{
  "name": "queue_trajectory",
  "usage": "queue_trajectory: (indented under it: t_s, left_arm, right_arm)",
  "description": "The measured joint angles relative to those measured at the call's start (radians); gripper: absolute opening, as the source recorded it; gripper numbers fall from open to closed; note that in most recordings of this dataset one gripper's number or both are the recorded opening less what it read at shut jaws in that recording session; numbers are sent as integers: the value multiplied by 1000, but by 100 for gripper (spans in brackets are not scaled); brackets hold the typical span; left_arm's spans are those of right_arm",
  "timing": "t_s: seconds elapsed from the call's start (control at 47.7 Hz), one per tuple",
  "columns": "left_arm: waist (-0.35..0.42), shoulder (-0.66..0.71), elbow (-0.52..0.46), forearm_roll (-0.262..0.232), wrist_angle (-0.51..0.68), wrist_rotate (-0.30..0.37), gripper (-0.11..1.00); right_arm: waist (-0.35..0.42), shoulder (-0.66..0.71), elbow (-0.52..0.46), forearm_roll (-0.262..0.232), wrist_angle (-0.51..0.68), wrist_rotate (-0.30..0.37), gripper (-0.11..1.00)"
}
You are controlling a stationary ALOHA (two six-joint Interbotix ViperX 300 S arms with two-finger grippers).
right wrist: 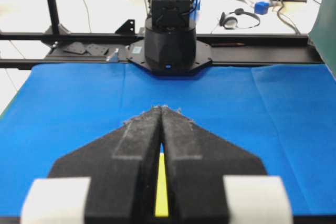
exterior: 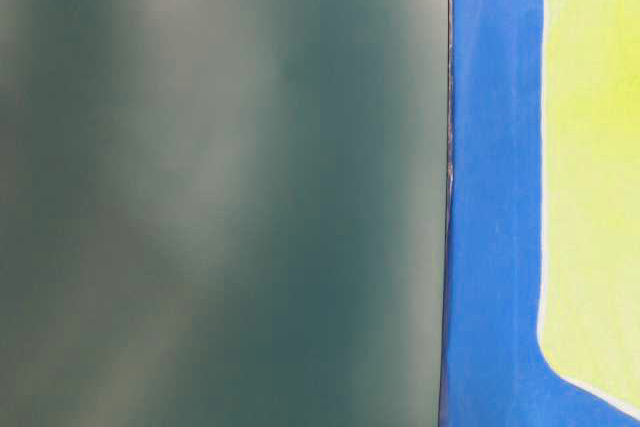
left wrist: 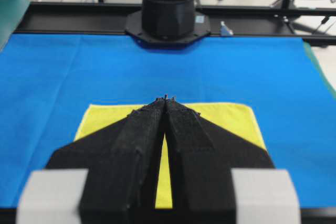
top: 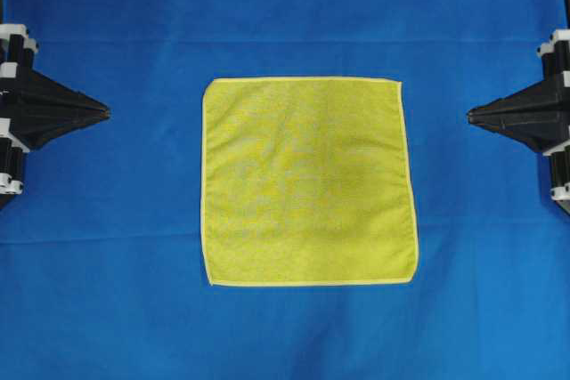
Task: Fold the yellow towel.
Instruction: 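Move both grippers to the towel's top corners and pinch them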
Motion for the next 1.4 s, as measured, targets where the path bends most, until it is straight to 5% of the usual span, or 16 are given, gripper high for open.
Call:
queue_trajectory:
  t_s: [0.23,0.545,0.691,0.901,1.404]
  left_arm:
    - [3,12,0,-23,60,-6,0]
    - [89,166,2,-25,41,-14,1]
    - [140,291,-8,-25,11,-15,29]
    - [195,485,-61,-25,-15,-17,84]
    - [282,965,-198,-25,-137,-9,85]
  right_arm:
    - [-11,8,-46,5,86,9,0]
    - [-164,114,-49,23,218,29,0]
    - [-212,198,-49,23,225,32,4]
    - [-293,371,-74,23,249,32,61]
    - [-405,810,-166,0,232,28,59]
